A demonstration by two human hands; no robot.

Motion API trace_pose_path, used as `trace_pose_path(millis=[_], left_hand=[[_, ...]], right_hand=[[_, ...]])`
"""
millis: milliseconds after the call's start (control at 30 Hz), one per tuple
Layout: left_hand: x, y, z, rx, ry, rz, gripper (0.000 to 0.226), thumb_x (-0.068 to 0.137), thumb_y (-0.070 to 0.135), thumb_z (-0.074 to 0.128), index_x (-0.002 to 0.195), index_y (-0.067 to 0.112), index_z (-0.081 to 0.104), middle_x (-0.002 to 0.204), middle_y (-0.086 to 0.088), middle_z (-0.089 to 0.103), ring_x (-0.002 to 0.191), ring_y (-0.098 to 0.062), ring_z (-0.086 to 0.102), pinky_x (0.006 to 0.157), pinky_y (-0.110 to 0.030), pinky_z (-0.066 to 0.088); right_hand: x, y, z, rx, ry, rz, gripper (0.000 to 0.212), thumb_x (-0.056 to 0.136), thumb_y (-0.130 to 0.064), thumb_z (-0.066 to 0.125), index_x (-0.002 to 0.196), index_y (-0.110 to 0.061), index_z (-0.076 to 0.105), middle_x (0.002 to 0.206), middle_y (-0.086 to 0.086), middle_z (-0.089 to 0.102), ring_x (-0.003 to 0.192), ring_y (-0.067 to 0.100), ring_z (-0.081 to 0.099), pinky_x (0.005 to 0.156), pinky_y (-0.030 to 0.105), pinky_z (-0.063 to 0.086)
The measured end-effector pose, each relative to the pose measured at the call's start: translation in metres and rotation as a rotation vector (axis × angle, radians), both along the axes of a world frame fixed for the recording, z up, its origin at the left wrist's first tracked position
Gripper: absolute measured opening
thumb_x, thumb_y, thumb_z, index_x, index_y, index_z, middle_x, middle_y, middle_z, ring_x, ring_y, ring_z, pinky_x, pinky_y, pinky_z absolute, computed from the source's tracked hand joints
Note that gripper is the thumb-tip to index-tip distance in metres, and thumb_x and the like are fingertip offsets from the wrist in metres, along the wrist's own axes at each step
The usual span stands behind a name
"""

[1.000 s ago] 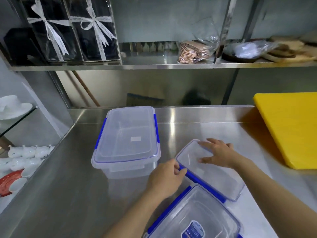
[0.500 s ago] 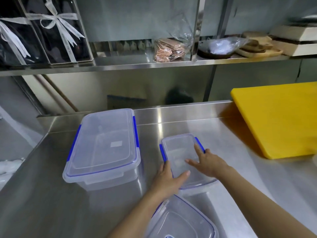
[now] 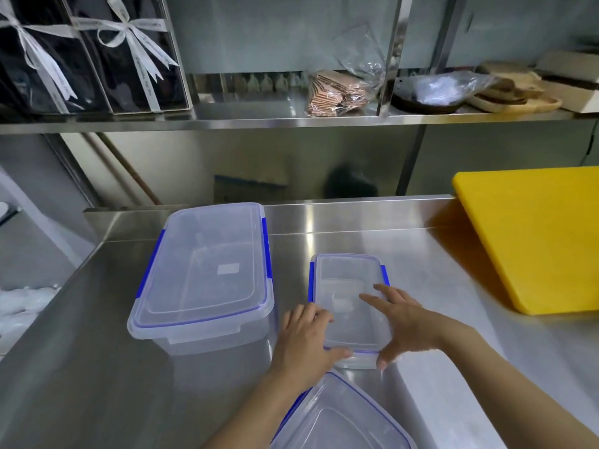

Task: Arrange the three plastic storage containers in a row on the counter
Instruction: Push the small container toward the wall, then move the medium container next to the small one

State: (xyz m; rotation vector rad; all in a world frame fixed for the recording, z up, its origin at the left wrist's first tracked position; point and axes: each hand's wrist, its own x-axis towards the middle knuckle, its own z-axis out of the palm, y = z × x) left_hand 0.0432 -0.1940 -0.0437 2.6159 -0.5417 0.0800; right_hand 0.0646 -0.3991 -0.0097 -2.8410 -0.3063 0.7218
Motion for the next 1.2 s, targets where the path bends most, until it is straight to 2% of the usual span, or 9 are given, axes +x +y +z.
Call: trace_pose_path(millis=[133, 233, 333, 433, 533, 767, 967, 1100, 1200], left_hand=[[0.006, -0.004, -0.010, 0.039, -0.194, -0.012, 0.030, 0.070, 0.047, 0.073, 0.081, 0.019, 0.066, 0.078, 0.006, 0.066, 0.072, -0.014, 0.062, 0.064, -0.022, 0.048], [0.012, -0.011, -0.010, 0.064, -0.248, 0.018, 0.024, 0.062, 0.038, 0.083, 0.068, 0.022, 0.067, 0.065, 0.009, 0.066, 0.060, -0.009, 0.062, 0.056, -0.018, 0.051], [0.024, -0.015, -0.010, 0.091, -0.232, 0.075, 0.040, 0.067, 0.042, 0.079, 0.097, 0.016, 0.073, 0.099, 0.002, 0.075, 0.092, -0.011, 0.069, 0.088, -0.024, 0.052], [0.039, -0.015, -0.012, 0.130, -0.052, 0.050, 0.074, 0.090, 0.046, 0.049, 0.147, 0.011, 0.017, 0.157, -0.003, 0.015, 0.144, -0.016, 0.017, 0.112, -0.028, 0.002], [0.056, -0.015, -0.016, 0.261, 0.111, 0.064, 0.090, 0.090, 0.052, 0.046, 0.145, 0.016, -0.016, 0.157, 0.000, -0.018, 0.144, -0.016, -0.014, 0.112, -0.031, -0.011], [0.079, -0.022, -0.014, 0.394, 0.217, 0.084, 0.103, 0.084, 0.054, 0.053, 0.143, 0.014, -0.022, 0.156, -0.002, -0.023, 0.143, -0.019, -0.018, 0.116, -0.037, -0.009], [0.076, -0.016, 0.003, 0.308, 0.254, 0.062, 0.091, 0.087, 0.053, 0.049, 0.148, 0.016, -0.008, 0.158, -0.003, -0.013, 0.144, -0.021, -0.015, 0.116, -0.038, -0.008], [0.045, -0.001, 0.011, 0.051, 0.322, 0.125, 0.079, 0.087, 0.055, 0.048, 0.148, 0.021, 0.012, 0.158, -0.003, 0.014, 0.145, -0.023, 0.011, 0.116, -0.041, 0.014], [0.020, 0.015, 0.011, -0.149, 0.506, 0.190, 0.074, 0.085, 0.055, 0.053, 0.145, 0.021, 0.026, 0.152, -0.002, 0.033, 0.137, -0.022, 0.034, 0.111, -0.040, 0.031]], right_hand=[[0.012, -0.004, -0.003, 0.127, -0.088, -0.035, 0.088, 0.067, -0.034, 0.081, 0.140, -0.025, 0.032, 0.148, -0.001, 0.025, 0.129, 0.023, 0.038, 0.105, 0.030, 0.039], [0.026, -0.005, -0.007, 0.105, -0.142, -0.027, 0.072, 0.076, -0.030, 0.074, 0.137, -0.019, 0.038, 0.148, 0.000, 0.033, 0.127, 0.022, 0.044, 0.102, 0.029, 0.040], [0.041, -0.005, -0.014, 0.083, -0.192, -0.040, 0.064, 0.085, -0.027, 0.064, 0.141, -0.015, 0.034, 0.156, 0.000, 0.024, 0.138, 0.020, 0.034, 0.108, 0.027, 0.032], [0.055, -0.001, -0.021, 0.028, -0.253, -0.035, 0.061, 0.094, -0.026, 0.050, 0.146, -0.013, 0.020, 0.158, 0.003, 0.011, 0.145, 0.015, 0.015, 0.113, 0.028, 0.024], [0.070, 0.002, -0.032, -0.070, -0.290, -0.021, 0.059, 0.099, -0.029, 0.036, 0.147, -0.014, 0.007, 0.159, 0.003, 0.003, 0.146, 0.015, 0.006, 0.118, 0.031, 0.013], [0.080, 0.016, -0.036, -0.222, -0.306, -0.088, 0.057, 0.100, -0.033, 0.019, 0.146, -0.012, -0.008, 0.159, 0.003, -0.009, 0.146, 0.017, -0.004, 0.119, 0.041, 0.005], [0.060, 0.025, -0.036, -0.178, -0.388, -0.204, 0.070, 0.096, -0.048, 0.026, 0.146, -0.012, -0.008, 0.159, 0.005, -0.003, 0.147, 0.022, -0.001, 0.118, 0.042, 0.008], [0.031, 0.026, -0.029, -0.036, -0.548, -0.319, 0.061, 0.094, -0.042, 0.039, 0.141, -0.007, 0.023, 0.153, 0.012, 0.027, 0.141, 0.028, 0.024, 0.110, 0.041, 0.026], [0.008, 0.025, -0.022, 0.010, -0.491, -0.368, 0.049, 0.094, -0.038, 0.042, 0.132, -0.007, 0.039, 0.141, 0.015, 0.043, 0.128, 0.033, 0.041, 0.100, 0.041, 0.034]])
